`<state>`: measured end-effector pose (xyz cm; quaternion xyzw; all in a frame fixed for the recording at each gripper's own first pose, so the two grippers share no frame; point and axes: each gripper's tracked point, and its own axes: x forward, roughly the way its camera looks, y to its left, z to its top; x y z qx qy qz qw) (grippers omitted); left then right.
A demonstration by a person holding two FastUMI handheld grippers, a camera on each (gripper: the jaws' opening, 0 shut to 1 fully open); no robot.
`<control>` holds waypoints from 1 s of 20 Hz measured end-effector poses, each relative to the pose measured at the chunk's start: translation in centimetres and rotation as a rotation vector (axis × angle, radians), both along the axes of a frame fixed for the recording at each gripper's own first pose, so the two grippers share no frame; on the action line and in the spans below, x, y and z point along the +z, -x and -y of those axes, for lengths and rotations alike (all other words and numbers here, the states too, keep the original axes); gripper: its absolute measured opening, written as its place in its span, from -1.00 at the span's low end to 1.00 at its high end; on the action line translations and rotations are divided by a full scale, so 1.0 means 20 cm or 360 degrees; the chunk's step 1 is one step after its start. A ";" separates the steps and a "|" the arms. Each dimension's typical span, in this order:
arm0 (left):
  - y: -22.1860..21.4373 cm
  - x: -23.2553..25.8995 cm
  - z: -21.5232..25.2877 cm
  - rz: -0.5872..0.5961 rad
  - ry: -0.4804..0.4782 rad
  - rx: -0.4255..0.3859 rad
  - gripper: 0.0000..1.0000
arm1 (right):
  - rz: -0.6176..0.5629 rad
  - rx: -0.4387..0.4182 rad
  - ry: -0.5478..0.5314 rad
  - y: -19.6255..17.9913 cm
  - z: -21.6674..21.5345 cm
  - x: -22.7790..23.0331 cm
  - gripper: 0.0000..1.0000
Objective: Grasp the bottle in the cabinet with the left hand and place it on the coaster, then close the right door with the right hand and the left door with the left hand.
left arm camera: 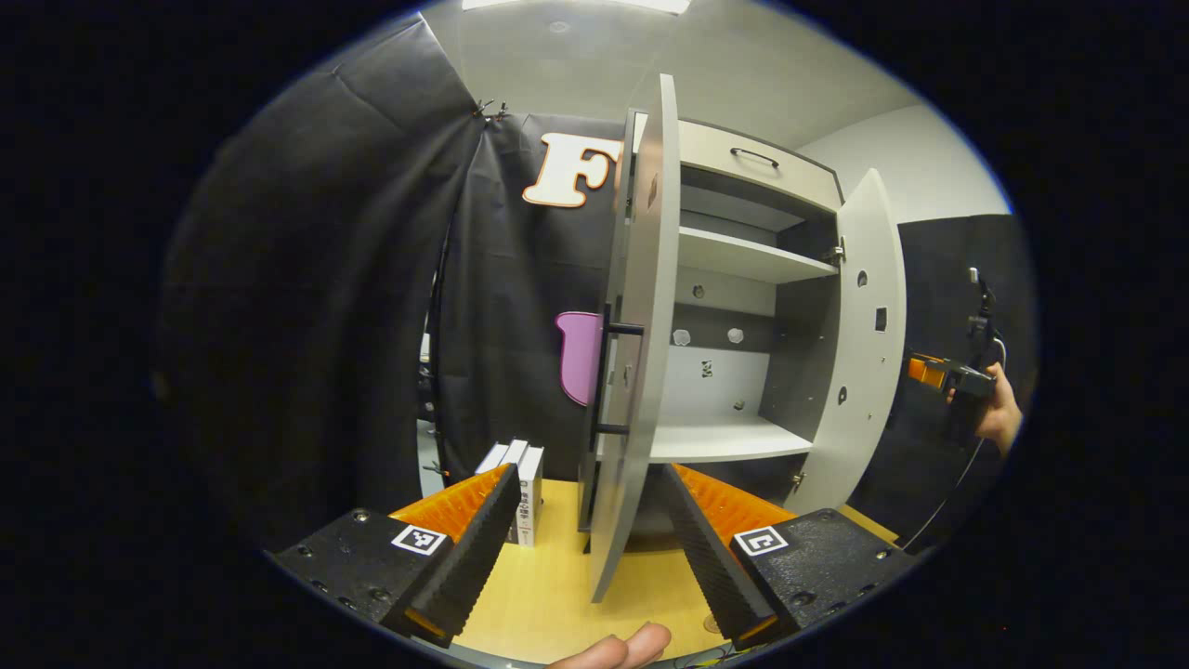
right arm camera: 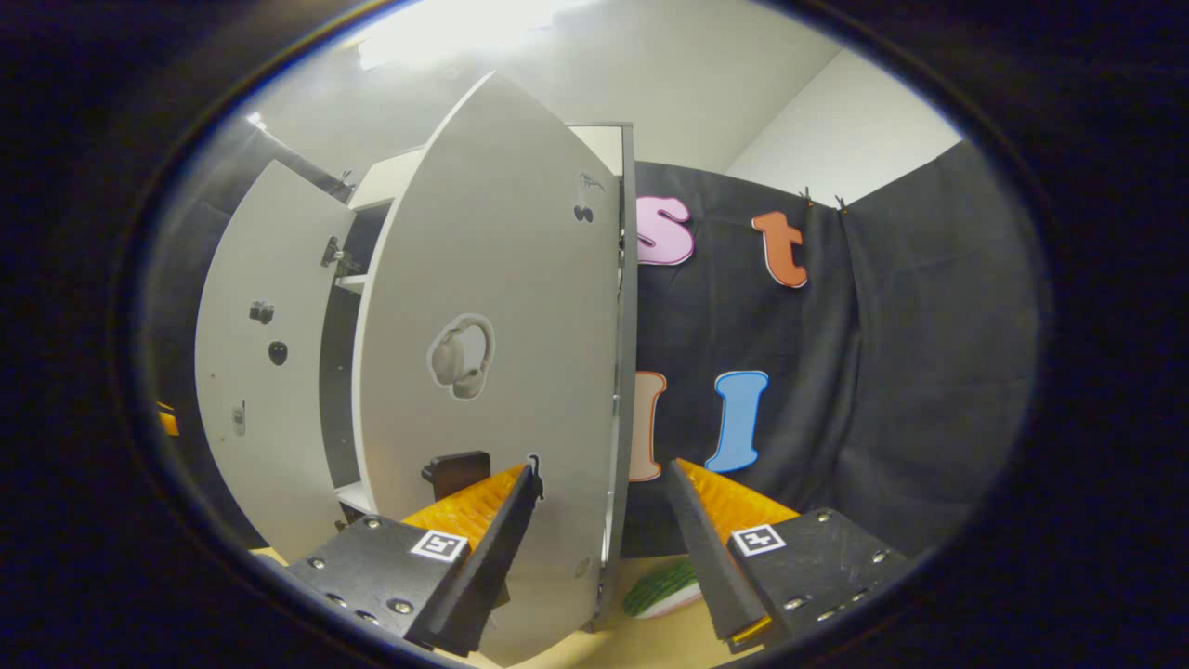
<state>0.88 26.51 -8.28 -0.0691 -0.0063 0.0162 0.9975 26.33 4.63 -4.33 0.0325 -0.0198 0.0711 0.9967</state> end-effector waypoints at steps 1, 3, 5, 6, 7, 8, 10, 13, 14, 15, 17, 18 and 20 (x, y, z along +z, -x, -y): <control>-0.01 0.00 -0.02 0.0003 -0.0018 0.0024 0.93 | -0.0001 0.0003 -0.0015 -0.01 -0.01 0.00 0.69; -0.02 -0.02 -0.03 -0.0010 -0.0017 0.0027 0.86 | 0.0006 0.0013 -0.0022 -0.01 -0.03 0.00 0.69; -0.03 -0.03 -0.05 -0.0030 0.0020 0.0026 0.93 | 0.0015 0.0031 -0.0028 -0.02 -0.07 -0.01 0.76; -0.04 -0.03 -0.07 -0.0032 0.0037 0.0037 0.86 | 0.0014 0.0036 -0.0036 -0.02 -0.08 -0.01 0.77; -0.05 -0.02 -0.10 -0.0025 0.0042 0.0062 0.86 | 0.0005 0.0044 -0.0037 -0.03 -0.09 -0.02 0.77; -0.06 -0.03 -0.14 -0.0029 0.0031 0.0096 0.93 | -0.0005 0.0052 -0.0033 -0.03 -0.11 -0.04 0.77; -0.07 -0.05 -0.21 -0.0051 -0.0003 0.0159 0.94 | -0.0026 0.0078 -0.0018 -0.02 -0.16 -0.07 0.77; -0.09 -0.06 -0.26 -0.0060 -0.0027 0.0210 0.94 | -0.0020 0.0117 -0.0042 0.00 -0.26 -0.08 0.72; -0.08 -0.06 -0.27 -0.0064 -0.0019 0.0217 0.94 | -0.0017 0.0144 -0.0027 0.01 -0.30 -0.08 0.72; -0.10 -0.06 -0.28 -0.0059 -0.0007 0.0215 0.93 | -0.0002 0.0149 -0.0009 0.02 -0.32 -0.08 0.78; -0.12 -0.06 -0.31 -0.0048 0.0011 0.0222 0.87 | 0.0012 0.0164 0.0011 0.06 -0.35 -0.08 0.72; -0.14 -0.06 -0.34 -0.0042 0.0023 0.0231 0.86 | 0.0019 0.0171 0.0006 0.08 -0.35 -0.07 0.78; -0.18 -0.05 -0.38 -0.0039 0.0044 0.0239 0.86 | 0.0014 0.0159 -0.0004 0.16 -0.34 -0.08 0.77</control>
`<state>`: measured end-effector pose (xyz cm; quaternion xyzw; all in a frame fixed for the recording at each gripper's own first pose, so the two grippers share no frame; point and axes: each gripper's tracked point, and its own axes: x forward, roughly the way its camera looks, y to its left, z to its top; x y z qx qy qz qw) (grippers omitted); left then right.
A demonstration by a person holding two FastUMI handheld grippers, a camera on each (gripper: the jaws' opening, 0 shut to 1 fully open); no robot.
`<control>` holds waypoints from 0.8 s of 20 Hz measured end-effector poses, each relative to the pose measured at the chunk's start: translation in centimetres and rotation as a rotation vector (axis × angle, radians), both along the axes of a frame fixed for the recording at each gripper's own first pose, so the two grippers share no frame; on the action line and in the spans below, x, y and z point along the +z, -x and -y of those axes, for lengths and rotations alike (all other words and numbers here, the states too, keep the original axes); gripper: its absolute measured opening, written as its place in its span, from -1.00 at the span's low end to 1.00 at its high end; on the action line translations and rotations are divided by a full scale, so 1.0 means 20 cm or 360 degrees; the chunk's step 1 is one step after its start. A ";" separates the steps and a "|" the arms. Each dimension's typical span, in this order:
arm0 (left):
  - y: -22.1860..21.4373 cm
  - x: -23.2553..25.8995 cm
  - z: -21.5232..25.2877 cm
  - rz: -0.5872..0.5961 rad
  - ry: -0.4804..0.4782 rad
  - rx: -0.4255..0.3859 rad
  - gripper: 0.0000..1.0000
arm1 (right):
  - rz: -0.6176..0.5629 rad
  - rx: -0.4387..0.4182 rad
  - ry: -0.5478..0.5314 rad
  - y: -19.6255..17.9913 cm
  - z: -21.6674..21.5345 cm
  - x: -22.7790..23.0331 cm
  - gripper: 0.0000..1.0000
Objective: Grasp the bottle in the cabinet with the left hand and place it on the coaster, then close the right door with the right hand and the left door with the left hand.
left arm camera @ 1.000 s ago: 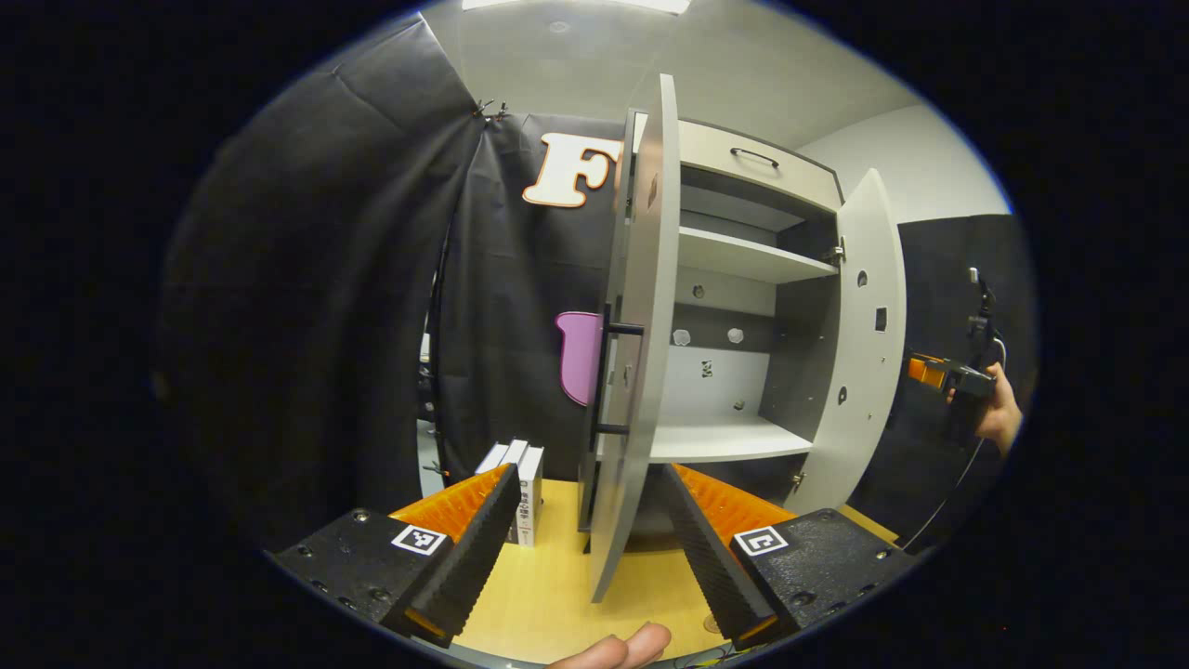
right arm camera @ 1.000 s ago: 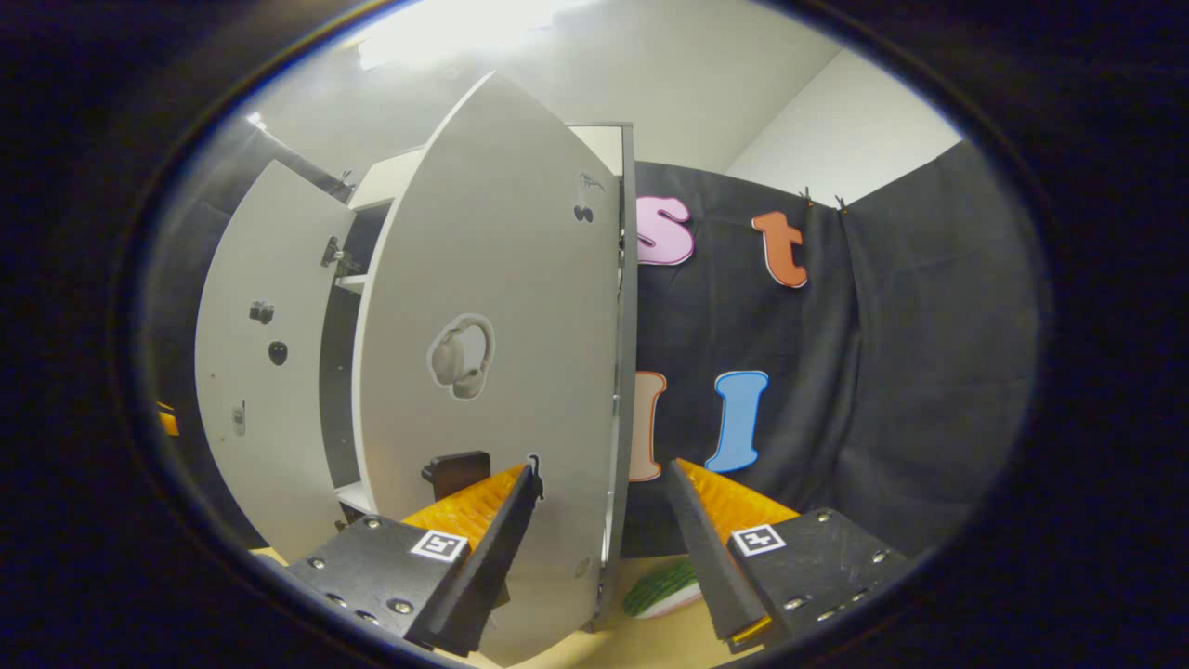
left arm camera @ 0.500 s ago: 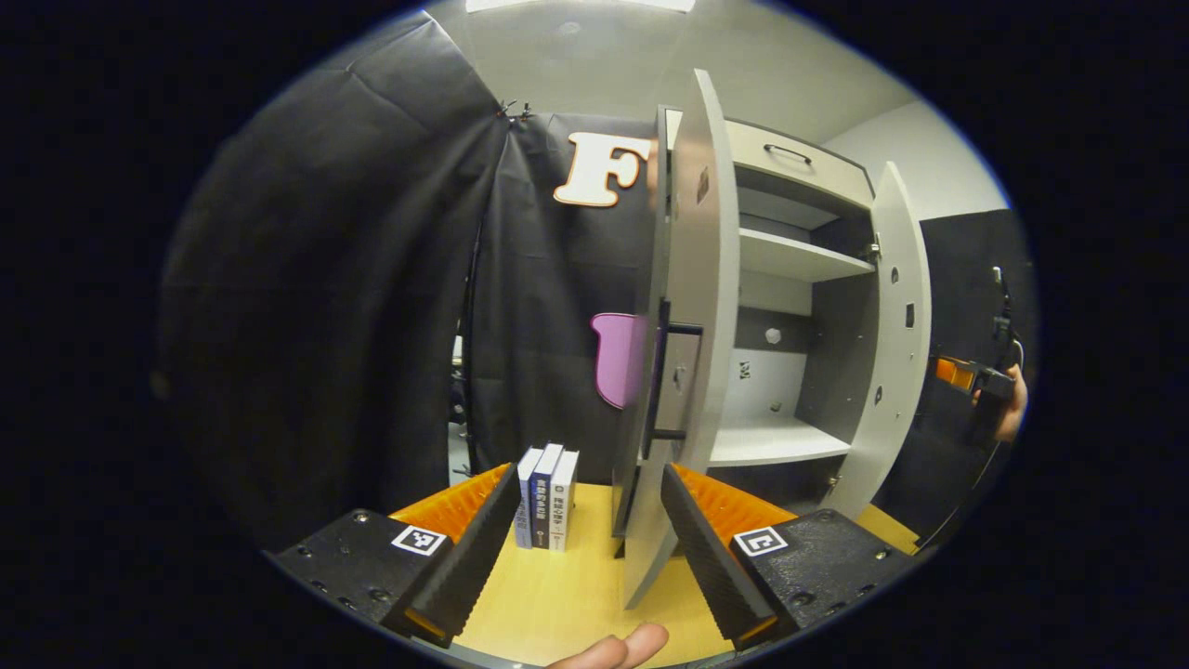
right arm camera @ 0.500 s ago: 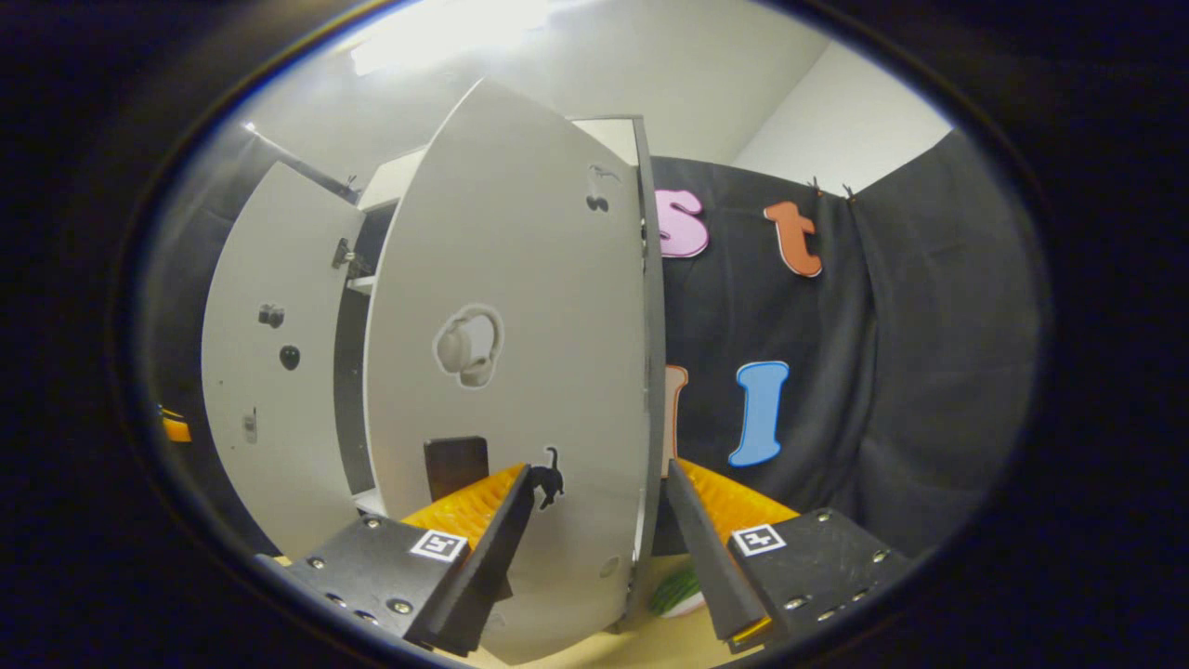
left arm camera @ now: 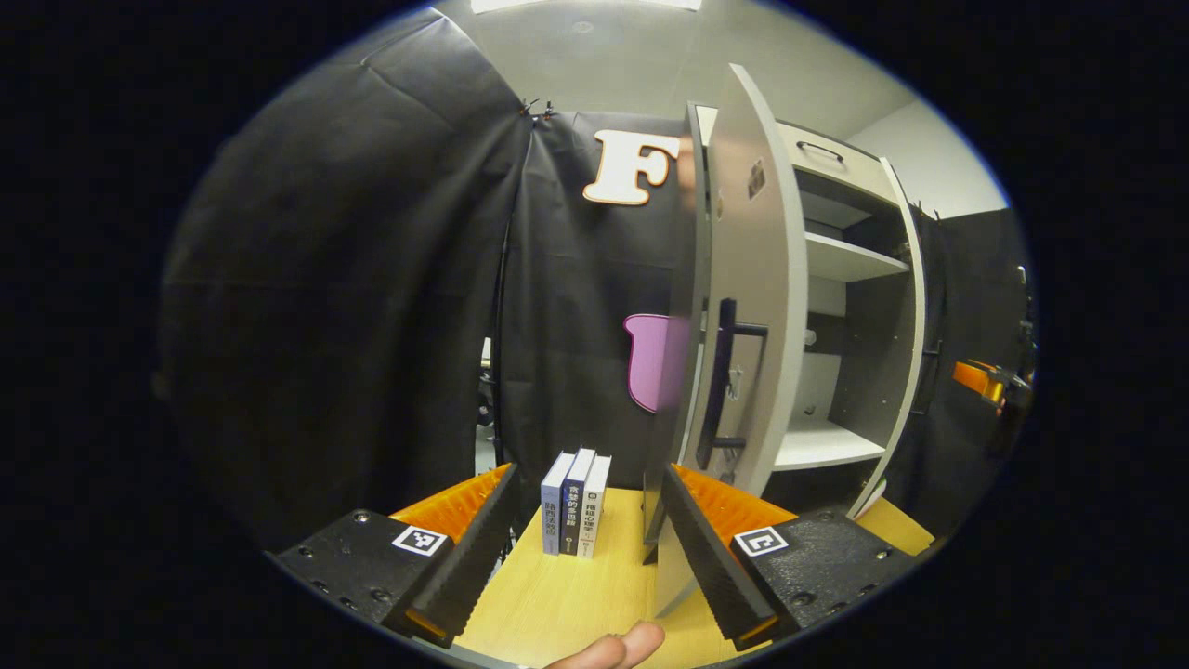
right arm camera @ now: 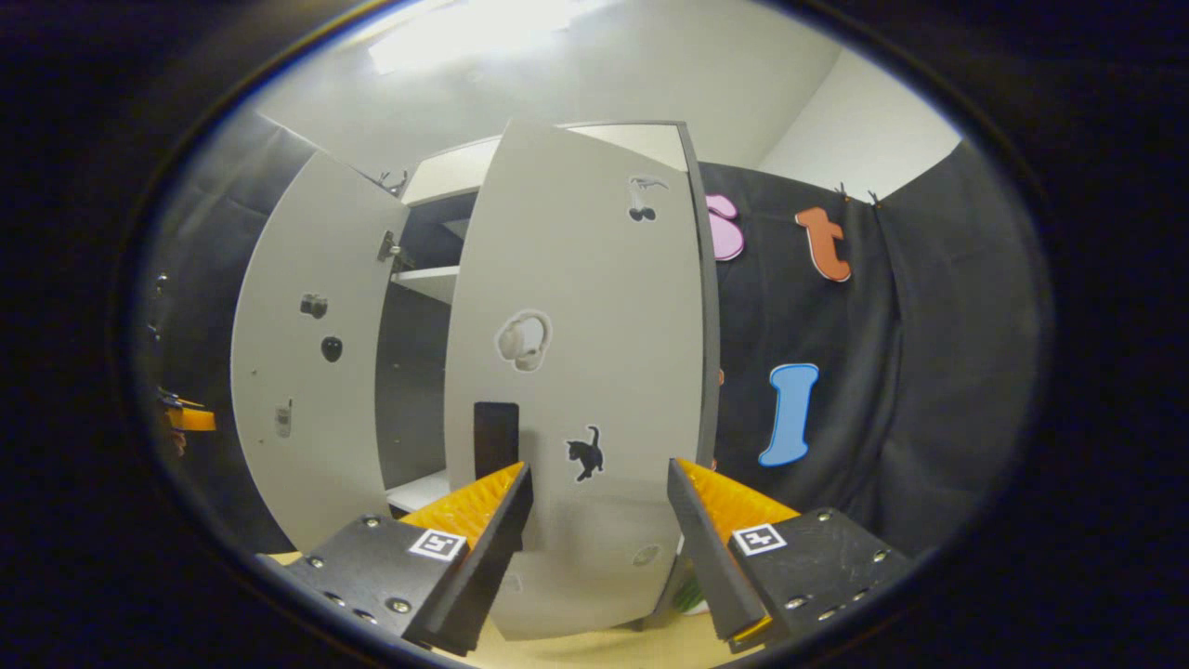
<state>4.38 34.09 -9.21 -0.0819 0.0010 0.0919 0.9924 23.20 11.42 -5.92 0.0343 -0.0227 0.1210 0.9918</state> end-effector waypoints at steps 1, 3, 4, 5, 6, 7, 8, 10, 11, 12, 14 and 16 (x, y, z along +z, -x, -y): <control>-0.03 0.02 -0.02 0.0016 0.0006 0.0001 0.86 | 0.0006 -0.0017 0.0003 0.06 0.02 0.00 0.78; -0.11 0.06 -0.04 0.0028 -0.0007 -0.0011 0.86 | 0.0006 -0.0035 0.0000 0.16 0.05 0.00 0.78; -0.15 0.08 -0.05 0.0037 -0.0038 -0.0010 0.93 | -0.0002 -0.0036 -0.0010 0.22 0.07 0.00 0.78; -0.18 0.11 -0.08 0.0056 -0.0074 0.0004 0.86 | -0.0009 -0.0029 -0.0015 0.28 0.08 -0.01 0.78; -0.22 0.15 -0.10 0.0067 -0.0104 0.0014 0.86 | -0.0019 -0.0035 -0.0014 0.34 0.10 -0.01 0.78; -0.25 0.18 -0.12 0.0071 -0.0128 0.0037 0.93 | -0.0017 -0.0037 -0.0006 0.42 0.12 -0.02 0.78; -0.29 0.20 -0.16 0.0063 -0.0135 0.0087 0.86 | -0.0025 -0.0051 0.0001 0.48 0.14 -0.03 0.78; -0.36 0.21 -0.14 0.0030 -0.0118 0.0089 0.86 | -0.0040 -0.0125 -0.0006 0.60 0.23 -0.04 0.78; -0.40 0.22 -0.12 0.0023 -0.0104 0.0085 0.93 | -0.0044 -0.0161 -0.0018 0.65 0.28 -0.04 0.78; -0.44 0.21 -0.08 0.0007 -0.0082 0.0046 0.87 | -0.0047 -0.0184 -0.0028 0.70 0.30 -0.05 0.72; -0.49 0.21 0.02 -0.0030 -0.0083 0.0000 0.99 | -0.0053 -0.0225 -0.0056 0.80 0.37 -0.05 0.78; -0.48 0.23 0.01 -0.0024 -0.0145 0.0036 0.81 | -0.0042 -0.0259 -0.0076 0.88 0.44 -0.04 0.78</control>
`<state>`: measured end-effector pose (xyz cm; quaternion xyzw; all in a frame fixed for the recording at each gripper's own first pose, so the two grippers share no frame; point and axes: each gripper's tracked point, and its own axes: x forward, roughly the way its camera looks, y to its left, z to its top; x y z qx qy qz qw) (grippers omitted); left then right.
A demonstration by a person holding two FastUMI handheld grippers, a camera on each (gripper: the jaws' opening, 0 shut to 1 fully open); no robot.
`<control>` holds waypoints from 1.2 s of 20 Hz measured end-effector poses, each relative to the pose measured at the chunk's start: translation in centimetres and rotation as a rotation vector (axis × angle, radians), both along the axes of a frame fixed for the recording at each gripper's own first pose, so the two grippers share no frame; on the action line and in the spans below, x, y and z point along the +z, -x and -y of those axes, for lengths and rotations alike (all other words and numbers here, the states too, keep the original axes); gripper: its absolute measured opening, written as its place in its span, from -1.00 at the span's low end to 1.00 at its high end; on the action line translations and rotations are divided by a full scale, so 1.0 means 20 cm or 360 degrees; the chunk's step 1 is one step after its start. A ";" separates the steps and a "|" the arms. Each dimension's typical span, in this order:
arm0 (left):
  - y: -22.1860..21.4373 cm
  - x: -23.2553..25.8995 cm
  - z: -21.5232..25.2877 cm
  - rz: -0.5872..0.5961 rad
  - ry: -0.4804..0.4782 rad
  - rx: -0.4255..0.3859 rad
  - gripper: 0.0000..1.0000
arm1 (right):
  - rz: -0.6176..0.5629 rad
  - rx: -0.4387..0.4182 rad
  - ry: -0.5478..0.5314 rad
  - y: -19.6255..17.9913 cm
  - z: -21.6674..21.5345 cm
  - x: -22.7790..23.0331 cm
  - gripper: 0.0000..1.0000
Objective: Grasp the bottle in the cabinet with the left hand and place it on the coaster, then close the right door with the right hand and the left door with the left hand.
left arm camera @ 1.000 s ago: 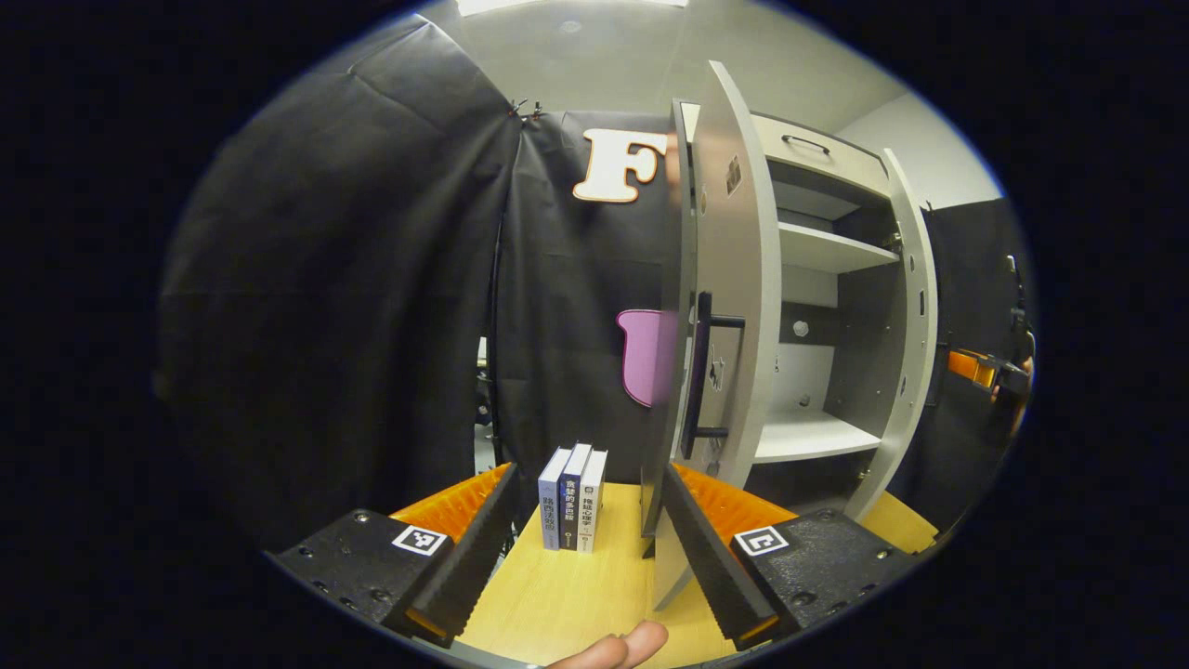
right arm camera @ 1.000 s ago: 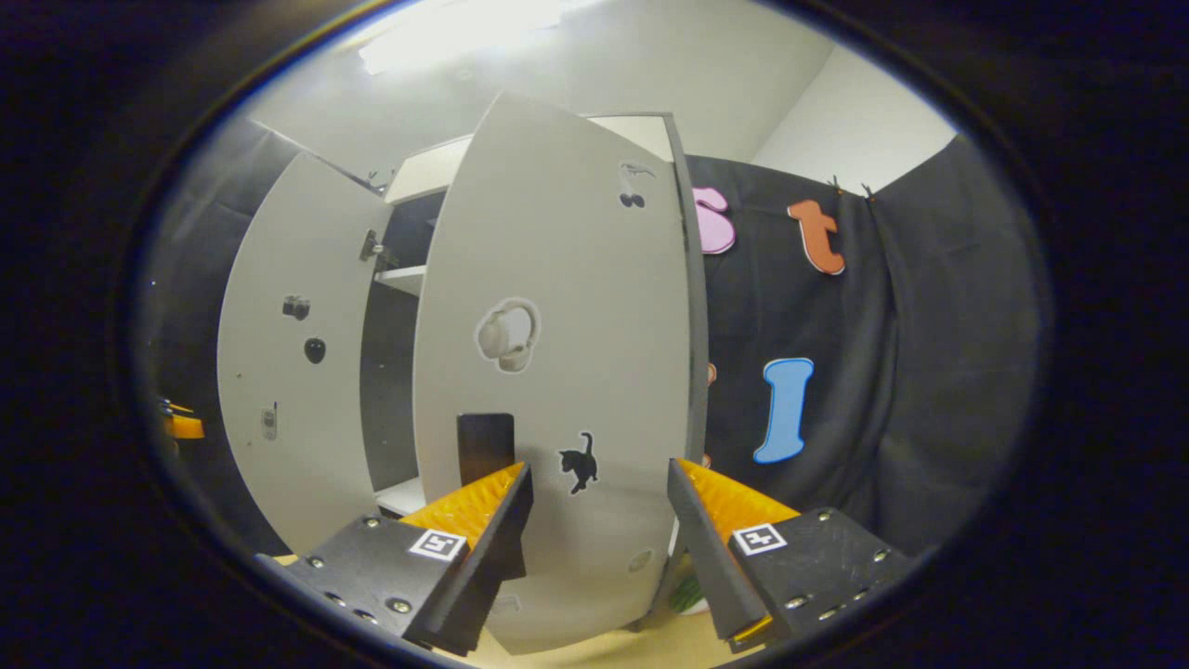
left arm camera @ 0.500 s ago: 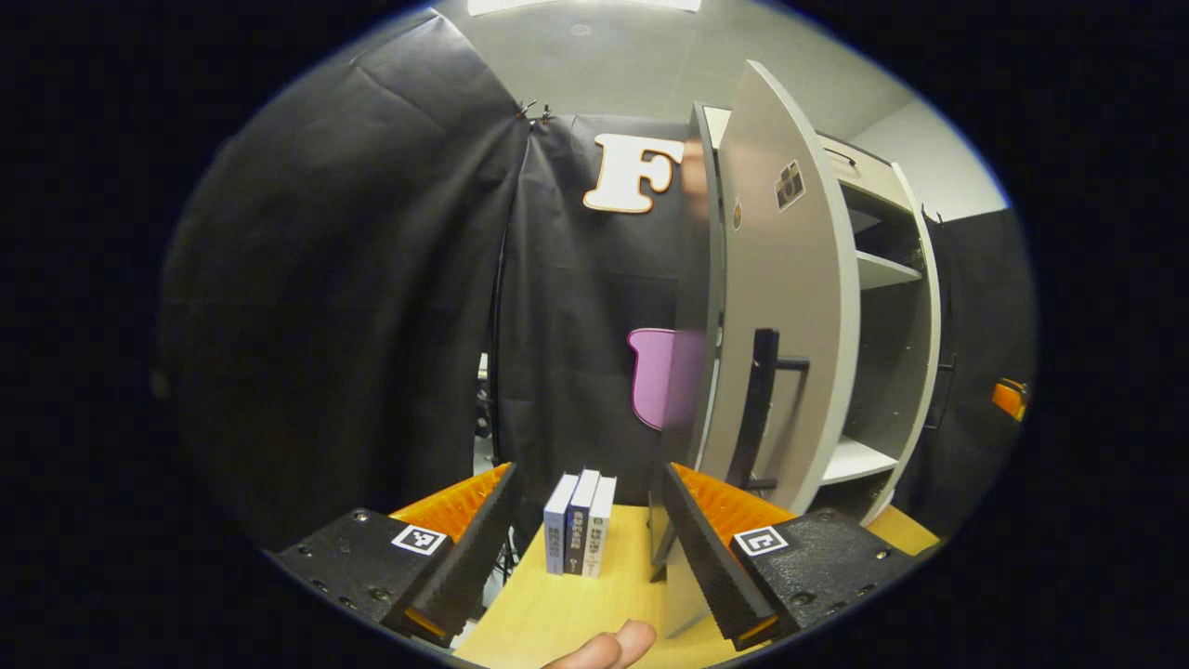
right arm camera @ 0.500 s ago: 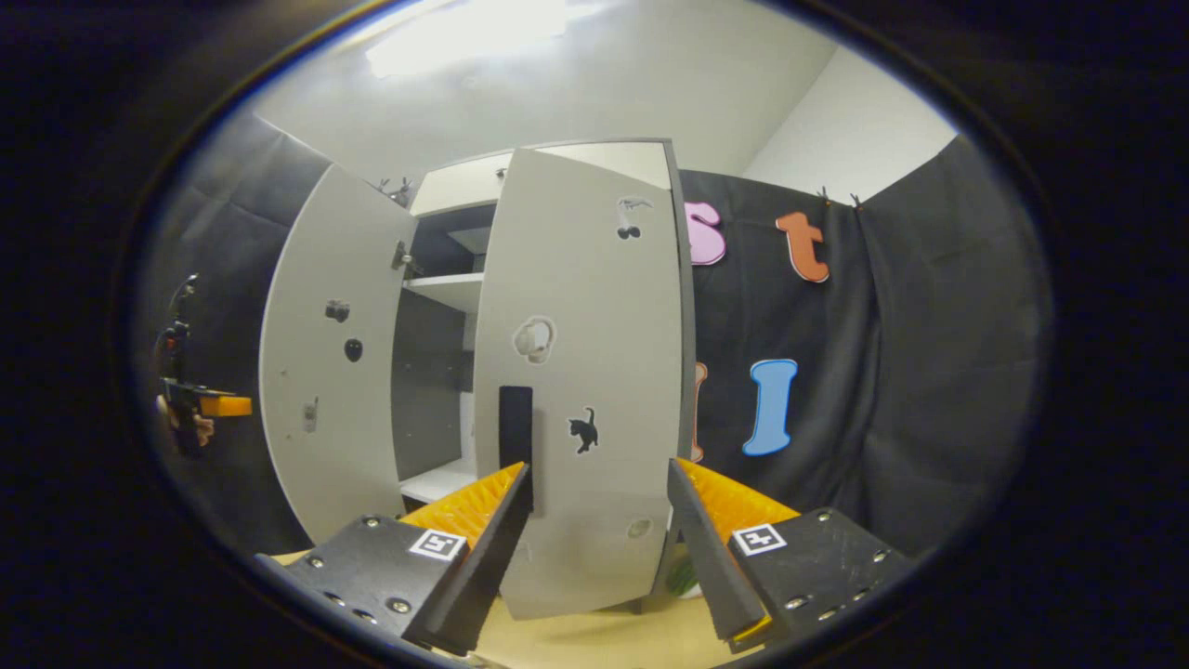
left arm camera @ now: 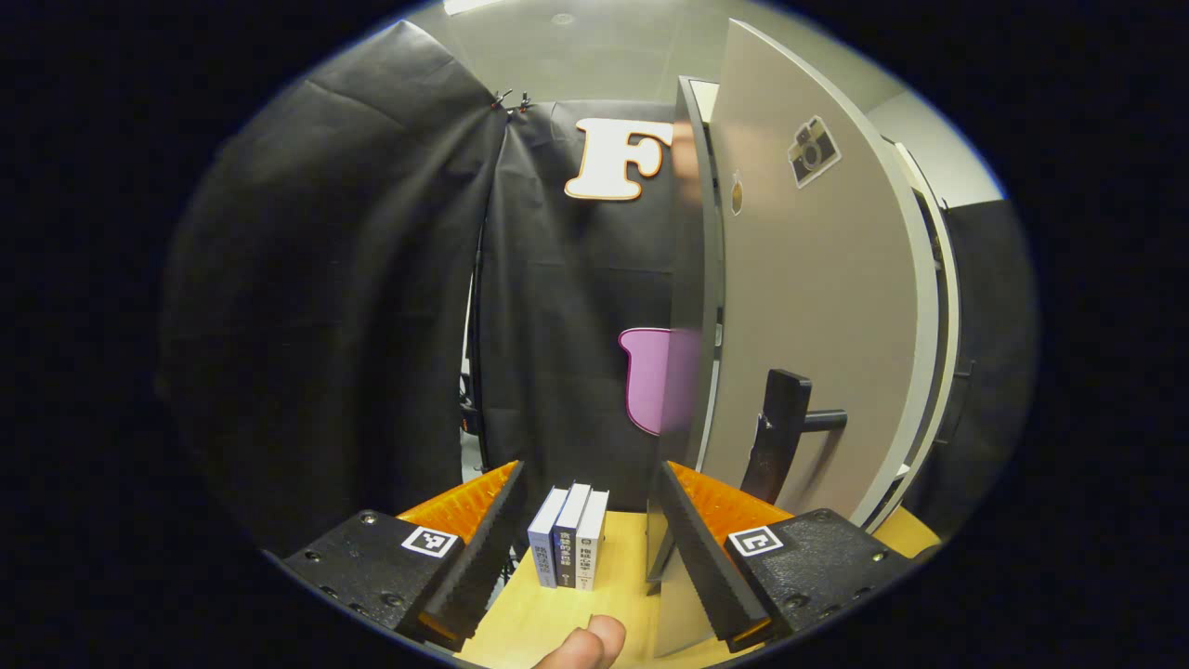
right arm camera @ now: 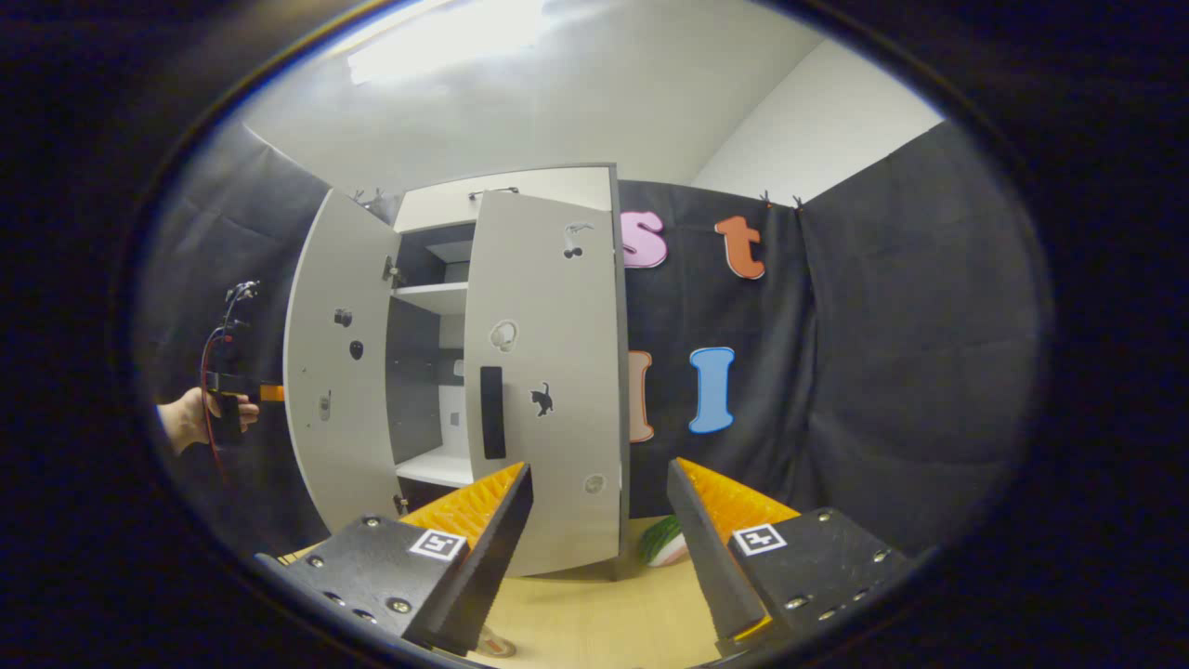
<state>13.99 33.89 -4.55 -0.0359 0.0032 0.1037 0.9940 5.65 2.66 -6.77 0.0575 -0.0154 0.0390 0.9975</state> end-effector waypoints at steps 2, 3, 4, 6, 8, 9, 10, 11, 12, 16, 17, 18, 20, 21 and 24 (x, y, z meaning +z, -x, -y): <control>0.01 -0.01 0.01 -0.0032 0.0003 0.0012 0.80 | 0.0032 -0.0030 -0.0038 0.07 0.08 0.02 0.77; 0.01 -0.02 0.02 -0.0052 0.0018 0.0016 0.81 | 0.0042 -0.0036 -0.0071 0.09 0.11 0.01 0.78; 0.01 -0.02 0.04 -0.0061 0.0033 0.0020 0.81 | 0.0046 -0.0048 -0.0100 0.11 0.13 0.01 0.77; 0.01 -0.01 0.10 -0.0060 0.0034 0.0008 0.81 | 0.0028 -0.0071 -0.0116 0.16 0.17 -0.05 0.78; 0.00 -0.01 0.20 -0.0075 0.0014 -0.0034 0.80 | 0.0003 -0.0086 -0.0083 0.18 0.20 -0.10 0.83; 0.00 0.01 0.25 -0.0067 0.0017 -0.0052 0.78 | -0.0010 -0.0094 -0.0073 0.19 0.22 -0.12 0.72; -0.01 0.01 0.29 -0.0068 0.0011 -0.0063 0.76 | -0.0022 -0.0106 -0.0078 0.19 0.23 -0.13 0.85; 0.00 0.01 0.32 -0.0067 0.0008 -0.0051 0.81 | -0.0035 -0.0104 -0.0092 0.20 0.24 -0.14 0.85; -0.01 0.02 0.34 -0.0063 0.0007 -0.0044 0.82 | -0.0041 -0.0103 -0.0102 0.20 0.24 -0.14 0.85; -0.06 0.02 0.51 -0.0066 0.0022 -0.0114 0.82 | -0.0033 -0.0108 -0.0069 0.22 0.28 -0.11 0.84; -0.07 0.03 0.54 -0.0065 0.0011 -0.0125 0.76 | -0.0040 -0.0110 -0.0061 0.22 0.28 -0.12 0.84; -0.08 0.04 0.58 -0.0057 -0.0008 -0.0132 0.76 | -0.0047 -0.0115 -0.0054 0.23 0.29 -0.13 0.85; -0.11 0.05 0.63 -0.0048 -0.0043 -0.0142 0.82 | -0.0053 -0.0122 -0.0043 0.23 0.30 -0.13 0.84; -0.13 0.06 0.66 -0.0042 -0.0047 -0.0153 0.82 | -0.0054 -0.0133 -0.0043 0.23 0.30 -0.13 0.84; -0.17 0.08 0.77 -0.0021 -0.0035 -0.0221 0.81 | -0.0071 -0.0159 -0.0060 0.22 0.32 -0.13 0.85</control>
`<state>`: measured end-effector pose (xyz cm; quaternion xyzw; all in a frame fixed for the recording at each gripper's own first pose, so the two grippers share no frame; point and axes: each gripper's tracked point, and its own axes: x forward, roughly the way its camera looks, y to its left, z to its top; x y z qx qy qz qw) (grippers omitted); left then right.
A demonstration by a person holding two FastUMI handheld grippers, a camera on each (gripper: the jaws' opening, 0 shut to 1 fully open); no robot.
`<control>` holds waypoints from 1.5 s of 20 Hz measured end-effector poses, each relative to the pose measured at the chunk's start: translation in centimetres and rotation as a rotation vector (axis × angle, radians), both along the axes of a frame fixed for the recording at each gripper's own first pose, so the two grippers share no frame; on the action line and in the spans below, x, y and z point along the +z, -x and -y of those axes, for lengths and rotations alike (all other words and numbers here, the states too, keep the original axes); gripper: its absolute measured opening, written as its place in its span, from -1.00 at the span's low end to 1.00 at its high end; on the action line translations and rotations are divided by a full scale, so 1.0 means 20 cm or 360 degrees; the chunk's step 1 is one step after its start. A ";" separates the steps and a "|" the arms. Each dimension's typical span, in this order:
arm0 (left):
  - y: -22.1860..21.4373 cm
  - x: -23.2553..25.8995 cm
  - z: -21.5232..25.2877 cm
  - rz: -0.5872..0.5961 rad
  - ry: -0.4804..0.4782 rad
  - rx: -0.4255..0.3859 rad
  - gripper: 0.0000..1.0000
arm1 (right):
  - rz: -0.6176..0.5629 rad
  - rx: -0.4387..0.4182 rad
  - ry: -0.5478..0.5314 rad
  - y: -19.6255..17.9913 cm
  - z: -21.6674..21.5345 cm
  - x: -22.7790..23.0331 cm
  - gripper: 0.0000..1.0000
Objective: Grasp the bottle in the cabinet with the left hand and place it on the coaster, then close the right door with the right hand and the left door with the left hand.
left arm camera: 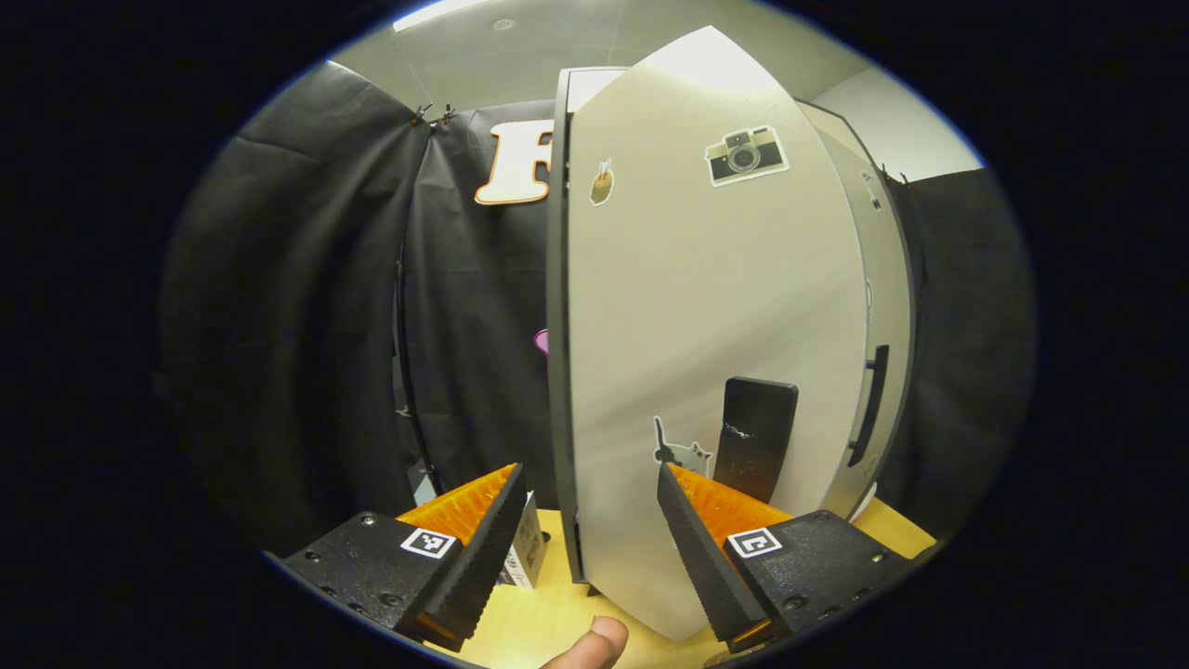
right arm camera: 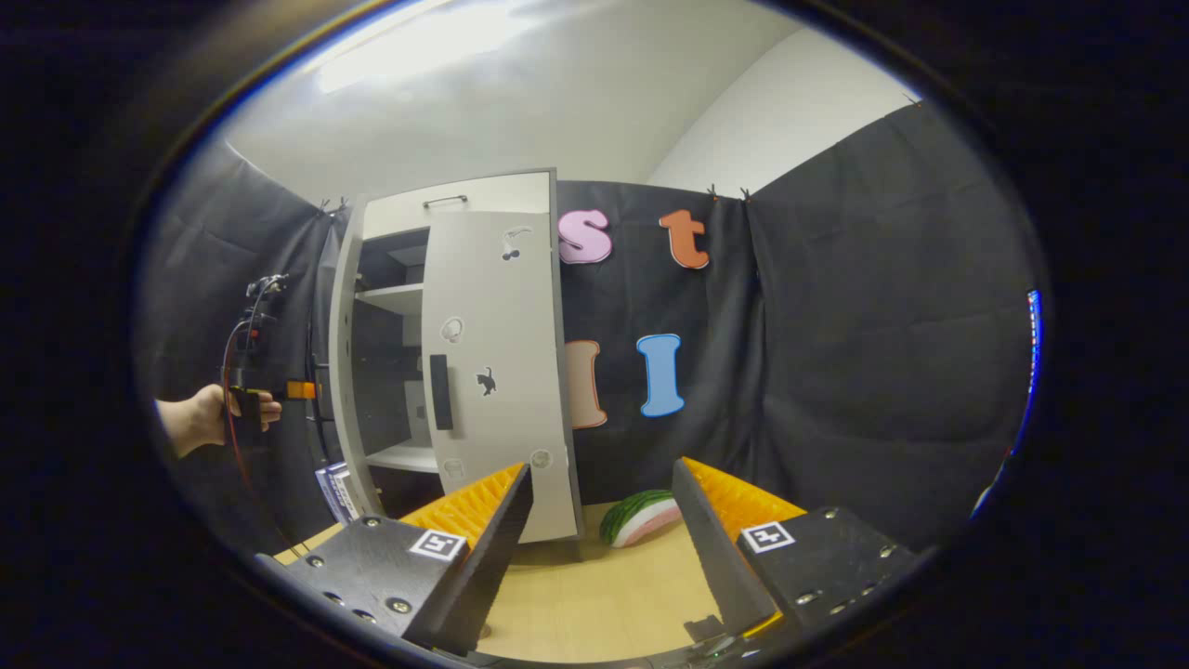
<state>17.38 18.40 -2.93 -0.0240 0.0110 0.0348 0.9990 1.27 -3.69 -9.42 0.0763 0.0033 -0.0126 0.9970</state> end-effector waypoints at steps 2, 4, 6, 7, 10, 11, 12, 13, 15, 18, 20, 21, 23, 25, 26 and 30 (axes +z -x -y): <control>-0.03 0.01 0.05 0.0012 -0.0011 -0.0022 0.80 | -0.0004 -0.0018 0.0003 0.01 0.06 -0.01 0.85; -0.05 0.01 0.09 0.0016 -0.0036 -0.0035 0.84 | 0.0000 -0.0028 0.0007 0.01 0.07 -0.01 0.84; -0.09 -0.01 0.12 0.0007 -0.0027 -0.0043 0.80 | -0.0005 -0.0033 0.0009 0.00 0.07 -0.01 0.84; -0.10 -0.02 0.14 -0.0007 -0.0009 -0.0053 0.84 | -0.0013 -0.0035 0.0010 0.00 0.07 -0.02 0.84; -0.13 -0.03 0.17 -0.0015 0.0021 -0.0058 0.84 | -0.0017 -0.0037 0.0025 -0.02 0.08 -0.02 0.85; -0.13 -0.04 0.18 -0.0020 0.0026 -0.0061 0.84 | -0.0015 -0.0038 0.0027 -0.02 0.08 -0.02 0.85; -0.13 -0.05 0.19 -0.0022 0.0028 -0.0065 0.84 | -0.0014 -0.0035 0.0026 -0.02 0.08 -0.01 0.85; -0.13 -0.05 0.20 -0.0025 0.0025 -0.0069 0.84 | -0.0017 -0.0034 0.0024 -0.02 0.08 -0.02 0.85; -0.12 -0.05 0.22 -0.0025 0.0020 -0.0078 0.84 | -0.0023 -0.0030 0.0028 -0.02 0.07 -0.02 0.85; -0.11 -0.06 0.23 -0.0026 0.0008 -0.0090 0.84 | -0.0025 -0.0016 0.0026 -0.01 0.05 -0.02 0.85; -0.09 -0.07 0.23 -0.0033 0.0003 -0.0082 0.84 | -0.0018 -0.0003 0.0024 -0.01 0.04 -0.01 0.85; -0.06 -0.08 0.24 -0.0039 0.0010 -0.0082 0.84 | -0.0014 0.0004 0.0024 0.00 0.03 -0.01 0.85; -0.02 -0.09 0.24 -0.0043 0.0019 -0.0085 0.84 | -0.0010 0.0017 0.0022 0.02 0.01 0.00 0.84; 0.00 -0.08 0.23 -0.0041 0.0006 -0.0084 0.84 | -0.0011 0.0026 0.0021 0.05 0.00 0.00 0.84; 0.02 -0.08 0.23 -0.0044 0.0008 -0.0083 0.84 | -0.0013 0.0032 0.0020 0.06 0.00 0.00 0.85; 0.10 -0.10 0.25 -0.0047 0.0032 -0.0091 0.84 | -0.0017 0.0059 0.0014 0.10 -0.03 0.00 0.85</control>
